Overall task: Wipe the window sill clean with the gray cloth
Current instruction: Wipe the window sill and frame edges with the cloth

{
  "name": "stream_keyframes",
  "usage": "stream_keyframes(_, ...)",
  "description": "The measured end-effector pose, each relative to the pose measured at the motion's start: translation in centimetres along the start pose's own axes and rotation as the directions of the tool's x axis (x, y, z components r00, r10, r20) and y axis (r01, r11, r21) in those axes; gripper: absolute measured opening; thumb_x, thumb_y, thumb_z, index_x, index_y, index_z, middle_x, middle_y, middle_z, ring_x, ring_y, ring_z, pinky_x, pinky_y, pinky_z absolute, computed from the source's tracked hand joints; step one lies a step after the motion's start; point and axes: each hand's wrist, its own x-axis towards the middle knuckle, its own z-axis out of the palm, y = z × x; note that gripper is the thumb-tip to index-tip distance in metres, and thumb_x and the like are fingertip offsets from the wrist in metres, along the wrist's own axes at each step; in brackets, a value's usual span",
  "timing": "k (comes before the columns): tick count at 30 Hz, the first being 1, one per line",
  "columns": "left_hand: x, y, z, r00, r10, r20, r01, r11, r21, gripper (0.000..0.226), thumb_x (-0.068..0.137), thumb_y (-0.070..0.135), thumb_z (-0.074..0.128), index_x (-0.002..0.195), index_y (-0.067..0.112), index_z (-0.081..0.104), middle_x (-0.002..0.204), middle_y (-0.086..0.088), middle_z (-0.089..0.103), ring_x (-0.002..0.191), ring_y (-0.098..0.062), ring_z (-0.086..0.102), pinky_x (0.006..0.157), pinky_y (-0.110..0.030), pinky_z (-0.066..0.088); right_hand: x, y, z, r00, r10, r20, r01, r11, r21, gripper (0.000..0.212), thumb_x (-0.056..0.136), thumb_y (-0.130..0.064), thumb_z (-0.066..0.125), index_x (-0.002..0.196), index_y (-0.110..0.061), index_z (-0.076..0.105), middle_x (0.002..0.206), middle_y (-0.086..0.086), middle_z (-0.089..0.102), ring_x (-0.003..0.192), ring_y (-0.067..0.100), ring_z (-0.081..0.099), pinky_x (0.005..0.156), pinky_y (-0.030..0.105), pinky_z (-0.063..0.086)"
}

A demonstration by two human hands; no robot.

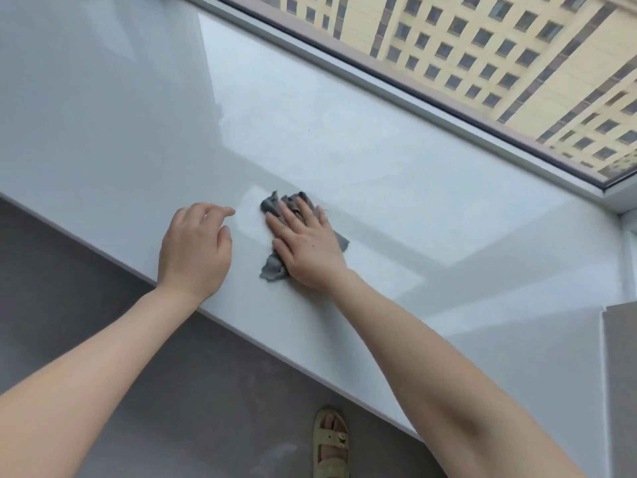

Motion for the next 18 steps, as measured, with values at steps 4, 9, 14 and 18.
stream_keyframes(4, -0.3, -0.1, -1.7, 1.000, -0.022, 0.006, 0.022, 1.000, -0.012, 0.028, 0.089, 0.006, 0.046, 0.114, 0.006, 0.059, 0.115, -0.018, 0.060, 0.110, -0.036, 0.048, 0.095, -0.041, 0.036, -7.0, -4.3, 2.3, 0.992, -0.126, 0.001, 0.126, 0.991, -0.048, 0.048, 0.097, -0.040, 0.027, 0.142, -0.028, 0.036, 0.153, 0.000, 0.032, 0.143, 0.029, 0.023, 0.117, 0.051, 0.009)
stream_keyframes(9, -2.1, 0.7, -5.1, 0.999, 0.007, 0.047, -0.006, 1.000, -0.019, 0.029, 0.089, 0.007, 0.044, 0.115, 0.007, 0.058, 0.116, -0.014, 0.060, 0.111, -0.033, 0.049, 0.094, -0.040, 0.038, -18.2, -1.6, 3.0, 0.974, 0.227, -0.028, -0.228, 0.972, -0.058, 0.051, 0.099, -0.041, 0.012, 0.143, -0.026, 0.034, 0.151, -0.001, 0.034, 0.140, 0.027, 0.028, 0.110, 0.050, 0.015)
stream_keyframes(14, -4.0, 1.5, -9.2, 0.997, 0.021, 0.073, -0.020, 1.000, -0.011, 0.029, 0.091, 0.009, 0.043, 0.116, 0.007, 0.058, 0.118, -0.013, 0.059, 0.112, -0.032, 0.048, 0.095, -0.039, 0.037, -28.9, 1.9, 2.6, 0.710, 0.699, 0.085, -0.702, 0.712, 0.005, 0.055, 0.098, -0.041, 0.007, 0.146, -0.021, 0.026, 0.154, -0.002, 0.023, 0.142, 0.027, 0.025, 0.106, 0.058, 0.027)
stream_keyframes(18, -5.3, 2.1, -12.2, 0.995, 0.049, 0.086, -0.049, 0.999, 0.000, 0.029, 0.091, 0.009, 0.043, 0.116, 0.007, 0.058, 0.117, -0.014, 0.060, 0.109, -0.033, 0.048, 0.092, -0.039, 0.038, -34.7, 3.9, 0.4, 0.344, 0.927, 0.150, -0.938, 0.346, 0.013, 0.051, 0.098, -0.028, 0.027, 0.148, -0.018, 0.023, 0.158, 0.007, 0.014, 0.143, 0.028, 0.012, 0.110, 0.057, 0.021)
